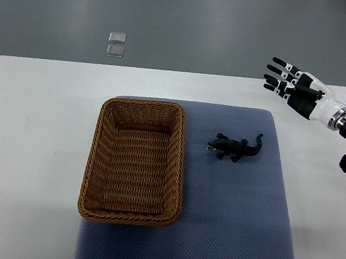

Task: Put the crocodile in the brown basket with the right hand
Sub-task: 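Raise the right hand and begin moving it toward the crocodile, then reach the right hand down over the dark green toy crocodile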

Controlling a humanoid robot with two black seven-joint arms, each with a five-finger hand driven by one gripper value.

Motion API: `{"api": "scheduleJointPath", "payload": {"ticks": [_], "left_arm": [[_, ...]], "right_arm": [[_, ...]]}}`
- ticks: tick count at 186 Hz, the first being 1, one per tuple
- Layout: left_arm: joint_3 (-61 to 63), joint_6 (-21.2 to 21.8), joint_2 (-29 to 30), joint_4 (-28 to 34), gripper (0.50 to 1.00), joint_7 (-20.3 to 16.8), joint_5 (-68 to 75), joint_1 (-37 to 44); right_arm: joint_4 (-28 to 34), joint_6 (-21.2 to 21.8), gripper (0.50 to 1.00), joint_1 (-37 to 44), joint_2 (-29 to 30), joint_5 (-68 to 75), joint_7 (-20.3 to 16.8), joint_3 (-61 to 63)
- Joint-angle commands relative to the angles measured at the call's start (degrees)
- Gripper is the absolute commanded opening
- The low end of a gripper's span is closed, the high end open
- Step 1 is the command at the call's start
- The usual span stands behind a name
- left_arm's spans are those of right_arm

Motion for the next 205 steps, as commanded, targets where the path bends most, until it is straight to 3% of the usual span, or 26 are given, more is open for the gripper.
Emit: {"api": "scheduleJointPath", "payload": {"ticks": [1,61,121,165,205], "left_arm": [[-0.03,0.01,0.00,-0.05,1.000,0.00,0.00,0.04],[-0.03,0.01,0.00,-0.05,1.000,0.00,0.00,0.04],[-0.03,0.01,0.00,-0.05,1.000,0.00,0.00,0.04],[-0.03,0.01,0.00,-0.05,1.000,0.00,0.00,0.04],[-0.03,0.01,0.00,-0.05,1.000,0.00,0.00,-0.05]], "right_arm": [[0.01,0.00,0.948,1.75,-0.06,-5.68,-0.03,-0.13],[3.62,0.00,0.948,8.78,-3.31,-28.53,1.64,-0.13],[12.58,0.00,0.946,11.50,-5.42,-50.68,5.60,-0.04],[23.56,0.00,0.948,11.07,-5.59,-71.76,9.47,-0.13],[27.08,0.00,0.948,11.24,-5.42,-82.76,11.22,-0.65]]}}
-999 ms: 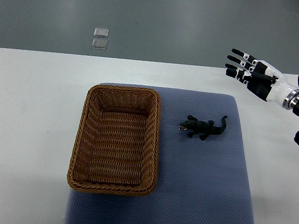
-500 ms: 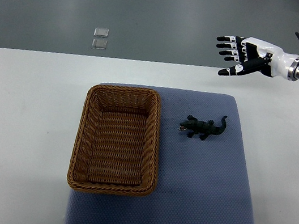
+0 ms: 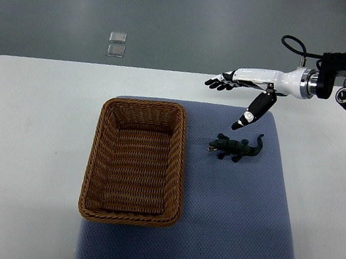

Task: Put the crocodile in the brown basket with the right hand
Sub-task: 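Reach the right hand down over the dark green toy crocodile, then lower the right hand onto the crocodile and position fingers around it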

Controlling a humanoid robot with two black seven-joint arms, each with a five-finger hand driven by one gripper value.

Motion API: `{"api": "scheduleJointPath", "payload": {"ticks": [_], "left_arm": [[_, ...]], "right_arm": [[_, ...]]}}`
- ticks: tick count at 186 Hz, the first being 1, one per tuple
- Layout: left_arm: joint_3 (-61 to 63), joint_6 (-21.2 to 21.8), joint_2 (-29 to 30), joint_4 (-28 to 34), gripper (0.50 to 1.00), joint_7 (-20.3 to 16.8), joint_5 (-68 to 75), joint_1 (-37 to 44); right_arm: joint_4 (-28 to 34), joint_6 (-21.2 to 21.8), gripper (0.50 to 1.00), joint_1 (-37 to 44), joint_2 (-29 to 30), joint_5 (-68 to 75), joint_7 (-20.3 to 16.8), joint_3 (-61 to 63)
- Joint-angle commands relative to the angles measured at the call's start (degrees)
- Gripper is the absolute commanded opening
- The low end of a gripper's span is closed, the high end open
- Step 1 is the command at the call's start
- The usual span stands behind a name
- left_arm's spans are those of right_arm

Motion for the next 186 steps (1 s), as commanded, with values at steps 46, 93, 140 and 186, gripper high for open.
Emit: {"api": "scheduleJointPath", "payload": {"ticks": [46,93,140,186], "left_arm": [[0.00,0.00,0.00,0.00,1.000,0.01,0.00,0.01],[0.00,0.00,0.00,0.00,1.000,0.01,0.00,0.01],[0.00,0.00,0.00,0.00,1.000,0.01,0.00,0.01],[0.00,0.00,0.00,0.00,1.000,0.01,0.00,-0.07]], "right_arm": [[1.88,-11.90,0.946,0.40,-0.74,-10.29,3.90,-11.51],[1.71,-18.66,0.948,0.40,-1.26,-10.37,5.48,-18.36],[1.18,-22.62,0.946,-0.30,-1.00,-11.52,5.83,-20.74],[-0.93,-26.75,0.946,-0.21,-0.56,-11.60,6.53,-24.78]]}}
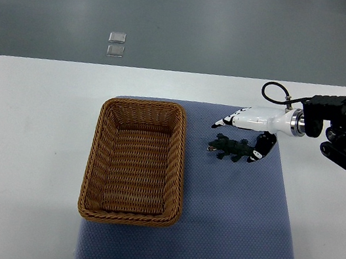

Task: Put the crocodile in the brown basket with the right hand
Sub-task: 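Lower the right hand onto the crocodile and position fingers around it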

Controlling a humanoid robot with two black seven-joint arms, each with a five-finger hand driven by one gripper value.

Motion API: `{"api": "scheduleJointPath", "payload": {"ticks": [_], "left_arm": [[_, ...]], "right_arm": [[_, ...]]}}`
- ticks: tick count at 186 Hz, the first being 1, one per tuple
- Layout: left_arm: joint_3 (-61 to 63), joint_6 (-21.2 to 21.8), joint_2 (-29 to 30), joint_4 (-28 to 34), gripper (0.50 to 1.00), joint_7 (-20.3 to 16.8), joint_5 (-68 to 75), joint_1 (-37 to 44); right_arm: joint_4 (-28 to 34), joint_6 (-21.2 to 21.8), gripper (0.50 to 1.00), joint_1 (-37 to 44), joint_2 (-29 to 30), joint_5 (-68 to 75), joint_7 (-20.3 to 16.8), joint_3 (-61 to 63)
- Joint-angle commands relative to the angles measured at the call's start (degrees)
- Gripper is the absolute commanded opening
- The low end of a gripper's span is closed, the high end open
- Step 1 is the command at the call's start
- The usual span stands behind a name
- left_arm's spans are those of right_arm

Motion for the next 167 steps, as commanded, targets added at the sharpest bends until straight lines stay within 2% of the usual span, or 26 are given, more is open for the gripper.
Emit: {"api": "scheduleJointPath", "payload": {"ticks": [1,69,167], "left_arm": [[0.00,0.00,0.00,0.00,1.000,0.00,0.00,-0.07],[0.00,0.00,0.00,0.00,1.000,0.00,0.00,-0.07],[0.00,0.00,0.00,0.00,1.000,0.00,0.00,0.01]], "right_arm": [[-0.71,-0.98,0.946,0.04,0.24,0.00,0.12,-0.78],[-2.73,-4.40,0.946,-0.84,0.85,-0.09,0.12,-2.80],[-2.91,-4.40,0.944,-0.93,2.26,0.17,0.20,-2.63]]}}
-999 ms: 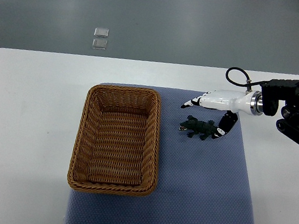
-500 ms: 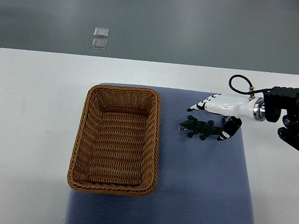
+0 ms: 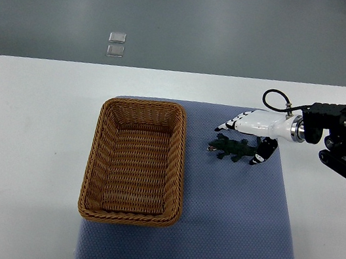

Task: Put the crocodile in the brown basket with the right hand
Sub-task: 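Lower the right hand onto the crocodile and position fingers around it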

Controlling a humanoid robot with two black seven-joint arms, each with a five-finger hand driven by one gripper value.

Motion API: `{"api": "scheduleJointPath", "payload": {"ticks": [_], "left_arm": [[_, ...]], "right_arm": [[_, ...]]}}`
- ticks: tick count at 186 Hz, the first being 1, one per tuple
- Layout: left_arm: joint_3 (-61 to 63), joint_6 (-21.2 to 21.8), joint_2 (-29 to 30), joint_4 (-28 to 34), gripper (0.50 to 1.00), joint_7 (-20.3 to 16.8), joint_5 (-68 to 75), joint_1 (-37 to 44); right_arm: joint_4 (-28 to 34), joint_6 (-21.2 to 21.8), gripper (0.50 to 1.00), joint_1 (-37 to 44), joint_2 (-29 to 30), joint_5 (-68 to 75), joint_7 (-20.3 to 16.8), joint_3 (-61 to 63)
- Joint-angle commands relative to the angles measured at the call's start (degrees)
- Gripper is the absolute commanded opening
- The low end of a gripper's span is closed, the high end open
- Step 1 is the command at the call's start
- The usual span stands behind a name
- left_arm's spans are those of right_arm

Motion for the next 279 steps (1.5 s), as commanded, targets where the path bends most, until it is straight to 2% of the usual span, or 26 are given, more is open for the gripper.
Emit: {"api": "scheduleJointPath", "payload": {"ticks": [1,44,68,114,130,147,182,229,238,249,258,279], "left_arm": [[0.00,0.00,0.00,0.00,1.000,-0.02,0.00,0.03],[0.00,0.00,0.00,0.00,1.000,-0.02,0.00,0.03],[0.00,0.00,0.00,0.00,1.000,-0.02,0.00,0.03],[0.00,0.00,0.00,0.00,1.000,-0.02,0.00,0.03],[0.00,0.00,0.00,0.00,1.000,-0.02,0.00,0.03],[0.00,0.00,0.00,0.00,1.000,-0.02,0.00,0.03],[0.00,0.00,0.00,0.00,1.000,-0.02,0.00,-0.06],[0.00,0.00,0.00,0.00,1.000,-0.02,0.00,0.03],[0.00,0.00,0.00,0.00,1.000,-0.02,0.00,0.03],[0.00,0.00,0.00,0.00,1.000,-0.02,0.00,0.03],[0.00,0.00,0.00,0.00,1.000,-0.02,0.00,0.03],[0.00,0.00,0.00,0.00,1.000,-0.02,0.00,0.03]], "right_arm": [[-0.08,0.00,0.944,0.05,0.52,0.06,0.01,0.04],[-1.31,-0.09,0.940,0.05,1.14,0.15,-0.08,0.04],[-1.31,-0.09,0.903,-0.04,1.14,0.24,-0.08,0.04],[-1.31,0.00,0.895,-0.04,1.40,0.32,-0.08,0.04],[-1.22,0.00,0.868,-0.04,1.93,0.41,-0.08,0.04],[-1.31,0.00,0.862,0.05,1.93,0.41,-0.08,0.04],[-1.31,0.09,0.795,0.05,1.93,0.50,-0.08,-0.04],[-1.84,0.17,0.754,-0.04,1.93,0.50,-0.08,-0.04],[-1.84,0.17,0.725,-0.04,1.93,0.50,-0.08,-0.04],[-1.84,0.17,0.717,-0.04,1.93,0.50,-0.08,-0.04],[-1.84,0.17,0.686,0.05,1.84,0.50,-0.08,-0.04],[-1.84,0.09,0.656,0.13,1.84,0.50,0.01,-0.04]]}}
